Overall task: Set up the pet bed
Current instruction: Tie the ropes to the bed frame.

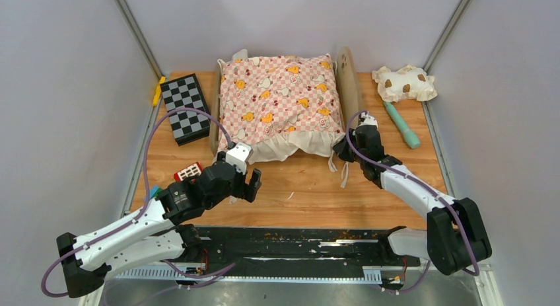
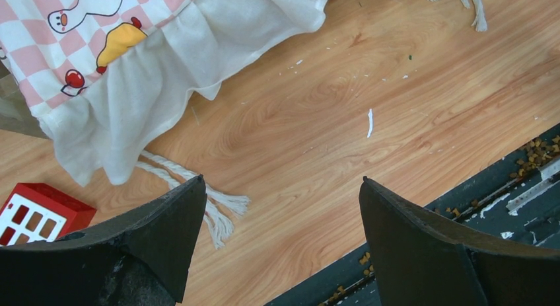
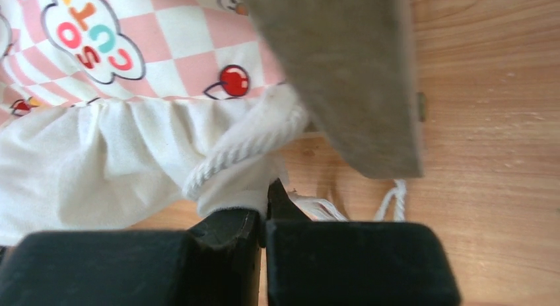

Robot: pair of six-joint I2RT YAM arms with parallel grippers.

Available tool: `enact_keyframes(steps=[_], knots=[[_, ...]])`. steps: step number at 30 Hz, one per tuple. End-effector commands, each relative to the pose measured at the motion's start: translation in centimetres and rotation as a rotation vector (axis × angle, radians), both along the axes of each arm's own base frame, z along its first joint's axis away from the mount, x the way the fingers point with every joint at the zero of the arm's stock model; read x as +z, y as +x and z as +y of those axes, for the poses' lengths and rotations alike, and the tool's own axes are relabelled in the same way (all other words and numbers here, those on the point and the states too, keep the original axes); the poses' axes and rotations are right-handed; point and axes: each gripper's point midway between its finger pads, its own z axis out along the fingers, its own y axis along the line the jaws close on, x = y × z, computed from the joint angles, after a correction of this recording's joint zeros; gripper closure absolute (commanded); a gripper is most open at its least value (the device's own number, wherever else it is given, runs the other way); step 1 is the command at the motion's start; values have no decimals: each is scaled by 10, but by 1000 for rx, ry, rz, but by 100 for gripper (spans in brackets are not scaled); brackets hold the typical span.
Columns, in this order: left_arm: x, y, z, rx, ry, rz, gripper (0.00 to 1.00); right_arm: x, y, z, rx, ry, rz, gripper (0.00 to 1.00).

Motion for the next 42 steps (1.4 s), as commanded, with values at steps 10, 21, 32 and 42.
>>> enact_keyframes(steps=[10,21,32,42], knots=[[-1,1,-5,-1,-18,0,7,-28,-10,-67,-164,-341,84,100],[0,0,-4,1,-17,2,7,-39,-13,-74,-167,-395,134,81],[2,1,-3,4,-23,-7,7,-9,-29,-70,-114,-345,64,51],[0,2,-7,2,-47,-10,7,-12,-57,-41,47,-217,62,44]])
